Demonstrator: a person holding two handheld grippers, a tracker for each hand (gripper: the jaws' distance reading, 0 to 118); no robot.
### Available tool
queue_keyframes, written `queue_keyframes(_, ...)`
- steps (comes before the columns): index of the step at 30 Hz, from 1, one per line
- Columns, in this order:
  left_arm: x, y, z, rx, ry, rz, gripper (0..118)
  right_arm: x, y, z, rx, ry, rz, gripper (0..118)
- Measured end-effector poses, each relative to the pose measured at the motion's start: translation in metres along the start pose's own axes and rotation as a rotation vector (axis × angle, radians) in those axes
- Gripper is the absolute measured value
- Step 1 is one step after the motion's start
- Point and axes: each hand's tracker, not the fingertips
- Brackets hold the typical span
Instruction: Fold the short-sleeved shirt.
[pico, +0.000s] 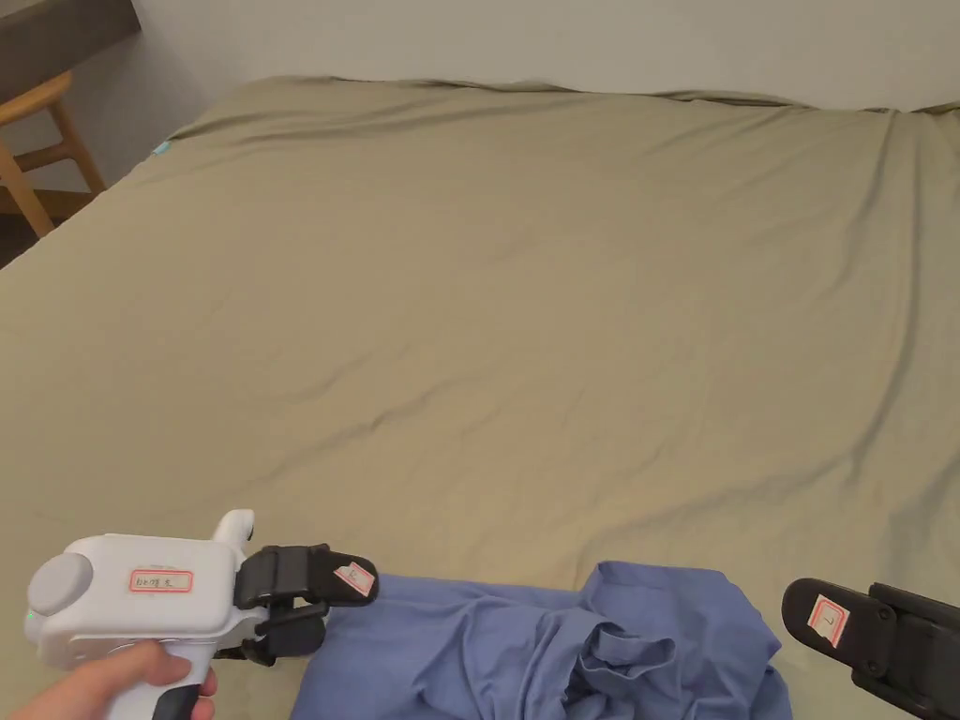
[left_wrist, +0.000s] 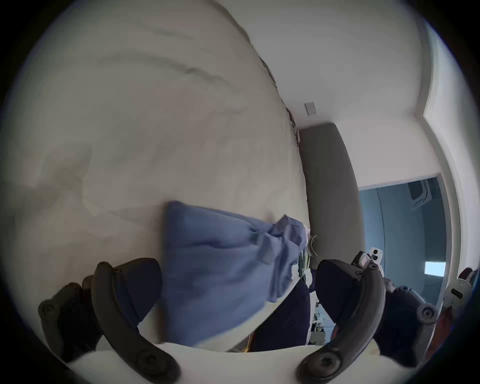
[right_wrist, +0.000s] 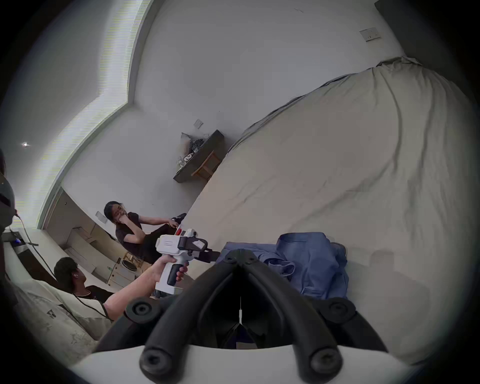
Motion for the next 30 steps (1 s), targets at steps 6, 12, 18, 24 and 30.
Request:
queue_keyframes(6, 0.016, -0.013, -0.019, -0.063, -0.045, -0.126, 118, -0.006, 0.001, 0.001, -0.019, 0.004, 0.027, 2)
queue_keyframes(12, -0.021, 0.015, -0.035, -0.171, -0.092, -0.132, 115, -0.012, 0.002, -0.008, -0.020, 0.046, 0.034, 2)
queue_keyframes(18, 0.019, -0.014, -0.081, -0.194, 0.028, -0.047, 12, -0.019, 0.004, -0.016, -0.017, 0.023, 0.053, 2)
queue_keyframes(24, 0.046, -0.005, -0.013, -0.031, 0.185, -0.082, 12, -0.018, 0.007, 0.005, 0.003, -0.023, 0.073, 2)
queue_keyframes(30, 0.095, 0.005, 0.020, 0.091, 0.418, -0.118, 12, -0.008, 0.003, 0.011, 0.025, -0.094, 0.054, 2)
